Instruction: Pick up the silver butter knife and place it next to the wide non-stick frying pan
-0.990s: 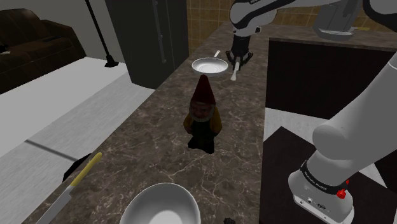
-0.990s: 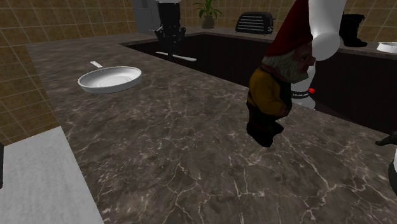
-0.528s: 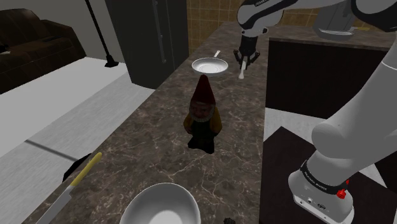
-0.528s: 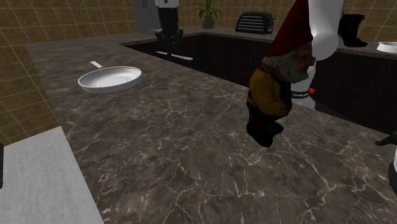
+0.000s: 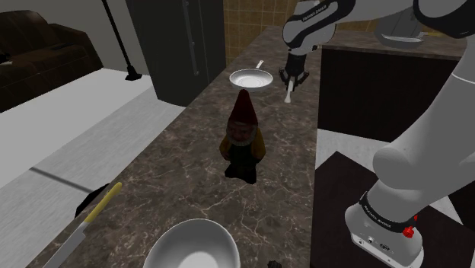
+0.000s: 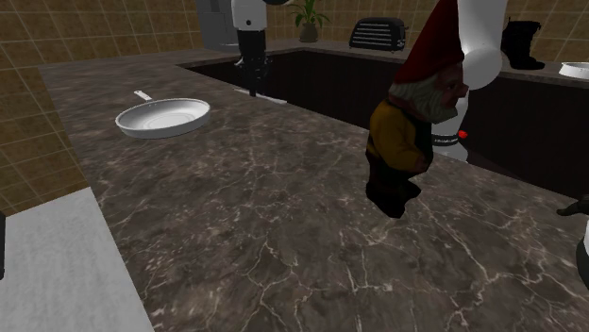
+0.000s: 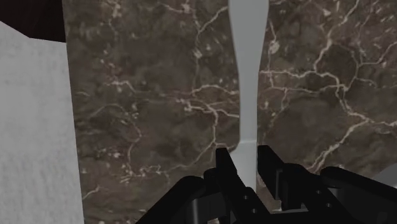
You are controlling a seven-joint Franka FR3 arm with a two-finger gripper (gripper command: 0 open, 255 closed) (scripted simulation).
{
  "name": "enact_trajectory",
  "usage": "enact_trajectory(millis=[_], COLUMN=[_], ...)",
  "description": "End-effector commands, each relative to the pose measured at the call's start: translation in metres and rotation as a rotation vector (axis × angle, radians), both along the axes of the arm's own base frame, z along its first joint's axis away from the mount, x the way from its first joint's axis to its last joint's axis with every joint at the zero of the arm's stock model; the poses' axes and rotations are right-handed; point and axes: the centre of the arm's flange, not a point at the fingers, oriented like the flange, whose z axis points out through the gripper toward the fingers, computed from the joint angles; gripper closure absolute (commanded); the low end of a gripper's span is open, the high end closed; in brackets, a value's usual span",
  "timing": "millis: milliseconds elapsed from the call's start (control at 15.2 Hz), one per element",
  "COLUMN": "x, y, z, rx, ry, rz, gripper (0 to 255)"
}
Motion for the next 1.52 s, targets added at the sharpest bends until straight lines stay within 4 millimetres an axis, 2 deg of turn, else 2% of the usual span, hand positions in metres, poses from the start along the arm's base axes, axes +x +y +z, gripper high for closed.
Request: enact_trajectory(millis=[0,462,924,990,1320,1452], x=[-0.001,-0.001,-0.001,-0.001,-0.001,-0.001], y=[0.001,0.001,0.001,0.001,0.001,0.0], z=[-0.011,-0.049,-0.049,-0.049,-0.049,-0.023], rx=[0.0,0.0,0.0,0.0,0.0,0.0], ry=[0.0,0.0,0.0,0.0,0.0,0.0], rz=[0.0,0.0,0.0,0.0,0.0,0.0], gripper=[255,255,255,0,0,0])
